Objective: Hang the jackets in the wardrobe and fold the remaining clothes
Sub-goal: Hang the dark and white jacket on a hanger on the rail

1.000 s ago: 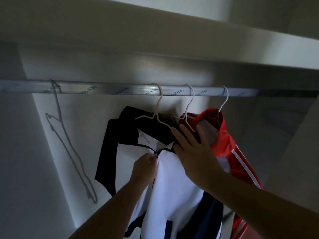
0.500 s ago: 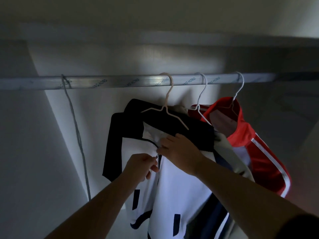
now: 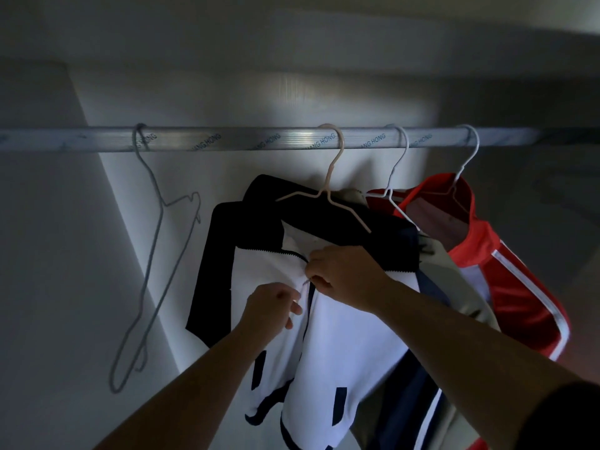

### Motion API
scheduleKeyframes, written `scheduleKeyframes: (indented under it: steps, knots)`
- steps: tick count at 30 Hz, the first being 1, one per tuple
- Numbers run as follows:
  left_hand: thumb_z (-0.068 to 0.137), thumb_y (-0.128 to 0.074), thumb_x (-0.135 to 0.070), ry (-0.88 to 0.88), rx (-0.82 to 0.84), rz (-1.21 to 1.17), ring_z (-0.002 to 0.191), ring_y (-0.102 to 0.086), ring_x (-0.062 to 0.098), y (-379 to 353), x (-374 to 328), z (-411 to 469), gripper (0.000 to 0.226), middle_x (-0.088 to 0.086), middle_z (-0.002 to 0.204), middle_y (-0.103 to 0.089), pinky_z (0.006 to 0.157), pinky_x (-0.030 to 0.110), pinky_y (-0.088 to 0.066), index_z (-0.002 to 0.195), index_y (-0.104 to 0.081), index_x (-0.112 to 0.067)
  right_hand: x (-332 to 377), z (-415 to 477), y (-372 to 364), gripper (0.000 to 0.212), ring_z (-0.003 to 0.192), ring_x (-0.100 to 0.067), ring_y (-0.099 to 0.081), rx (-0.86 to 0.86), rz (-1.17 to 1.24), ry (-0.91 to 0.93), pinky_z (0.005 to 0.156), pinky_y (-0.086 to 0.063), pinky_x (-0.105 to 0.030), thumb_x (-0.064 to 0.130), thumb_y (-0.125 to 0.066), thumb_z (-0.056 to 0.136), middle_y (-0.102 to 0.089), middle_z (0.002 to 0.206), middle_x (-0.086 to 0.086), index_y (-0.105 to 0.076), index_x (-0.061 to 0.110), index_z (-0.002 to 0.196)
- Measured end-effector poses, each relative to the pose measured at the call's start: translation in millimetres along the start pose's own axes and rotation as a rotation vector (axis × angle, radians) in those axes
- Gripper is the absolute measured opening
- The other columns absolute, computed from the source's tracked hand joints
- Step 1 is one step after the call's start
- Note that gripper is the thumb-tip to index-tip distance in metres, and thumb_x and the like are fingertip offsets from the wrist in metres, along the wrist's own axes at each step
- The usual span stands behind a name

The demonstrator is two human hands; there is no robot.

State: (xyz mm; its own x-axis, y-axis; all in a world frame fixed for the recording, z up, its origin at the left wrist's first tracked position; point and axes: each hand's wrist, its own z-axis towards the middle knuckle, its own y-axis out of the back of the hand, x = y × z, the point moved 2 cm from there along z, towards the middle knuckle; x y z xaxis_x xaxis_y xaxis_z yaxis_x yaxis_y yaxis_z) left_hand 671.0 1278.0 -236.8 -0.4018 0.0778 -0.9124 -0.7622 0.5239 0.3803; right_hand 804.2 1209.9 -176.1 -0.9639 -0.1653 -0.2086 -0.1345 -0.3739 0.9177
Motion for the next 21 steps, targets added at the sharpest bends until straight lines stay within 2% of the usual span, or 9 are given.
scheduleKeyframes:
  steps: [2,4,6,8,10,11,14,17,21]
  knots:
    - [0.091,-0.054,-0.016,-0.136,-0.084,0.252,0.071,-0.061,0.011,-9.2,6.5,0.8,0.014,0.001,0.095,-0.067,0.06,0.017,-0.045,0.103,-0.061,-0.013,-0.8,-1.1,3.4,0.017,0.071,-0.017,-0.062,0.012,0.042,-0.048,0.058,-0.05,-0.03,0.019,-0.054,0.09,-0.063,0.081,0.001,-0.069,0.014,0.083]
    - [0.087,-0.061,-0.034,-0.24,-0.153,0.414,0.085,-0.059,0.01,-22.4,8.3,2.3,0.023,-0.005,0.099,-0.063,0.073,0.02,-0.045,0.106,-0.058,-0.02,-4.1,-2.0,5.1,0.018,0.071,-0.013,-0.061,0.047,0.058,-0.076,0.058,-0.044,-0.02,0.023,-0.052,0.094,-0.063,0.084,0.004,-0.068,0.017,0.088]
    - [0.085,-0.06,-0.049,-0.28,-0.222,0.468,0.087,-0.059,0.009,-33.7,6.9,6.4,0.031,-0.01,0.096,-0.062,0.074,0.022,-0.045,0.105,-0.059,-0.025,-9.3,-2.8,5.7,0.021,0.07,-0.008,-0.057,0.084,0.095,-0.103,0.056,-0.03,-0.01,0.025,-0.048,0.097,-0.06,0.085,0.008,-0.067,0.018,0.092]
    - [0.086,-0.056,-0.055,-0.325,-0.279,0.49,0.083,-0.06,0.007,-43.6,4.5,10.0,0.032,-0.013,0.091,-0.063,0.07,0.021,-0.045,0.102,-0.062,-0.027,-14.4,-3.1,6.8,0.023,0.069,-0.007,-0.053,0.12,0.109,-0.137,0.055,-0.03,-0.009,0.022,-0.045,0.098,-0.057,0.082,0.008,-0.065,0.016,0.089]
    - [0.089,-0.052,-0.054,-0.372,-0.322,0.502,0.079,-0.062,0.007,-54.7,2.6,11.5,0.031,-0.012,0.09,-0.068,0.067,0.018,-0.045,0.096,-0.065,-0.026,-17.3,-2.9,8.0,0.023,0.074,-0.01,-0.06,0.151,0.107,-0.17,0.064,-0.045,-0.015,0.022,-0.045,0.098,-0.063,0.084,0.004,-0.065,0.016,0.089]
    - [0.09,-0.051,-0.052,-0.378,-0.334,0.502,0.076,-0.063,0.007,-59.5,1.7,11.9,0.03,-0.01,0.088,-0.07,0.064,0.018,-0.045,0.091,-0.065,-0.025,-17.9,-2.9,8.6,0.022,0.078,-0.012,-0.062,0.162,0.092,-0.179,0.067,-0.046,-0.018,0.022,-0.045,0.098,-0.064,0.087,0.002,-0.065,0.016,0.09]
    - [0.091,-0.053,-0.047,-0.312,-0.333,0.445,0.075,-0.063,0.01,-68.0,3.3,15.8,0.027,-0.007,0.087,-0.071,0.064,0.021,-0.047,0.091,-0.066,-0.023,-17.9,-4.6,5.6,0.017,0.088,-0.015,-0.062,0.19,-0.014,-0.159,0.067,-0.039,-0.02,0.017,-0.045,0.097,-0.062,0.099,0.003,-0.062,0.017,0.099]
    - [0.089,-0.059,-0.039,-0.244,-0.338,0.324,0.086,-0.065,0.013,-67.8,7.0,21.5,0.024,-0.006,0.098,-0.07,0.073,0.023,-0.049,0.103,-0.065,-0.021,-19.6,-9.0,1.4,0.017,0.096,-0.015,-0.062,0.18,-0.095,-0.129,0.073,-0.044,-0.022,0.017,-0.046,0.099,-0.06,0.108,0.004,-0.059,0.018,0.108]
    - [0.088,-0.061,-0.035,-0.25,-0.341,0.249,0.091,-0.064,0.015,-65.3,4.0,27.4,0.024,-0.003,0.099,-0.07,0.08,0.027,-0.051,0.104,-0.064,-0.018,-25.5,-13.9,4.7,0.017,0.096,-0.016,-0.06,0.17,-0.191,-0.045,0.077,-0.04,-0.024,0.012,-0.052,0.093,-0.059,0.105,0.002,-0.06,0.019,0.106]
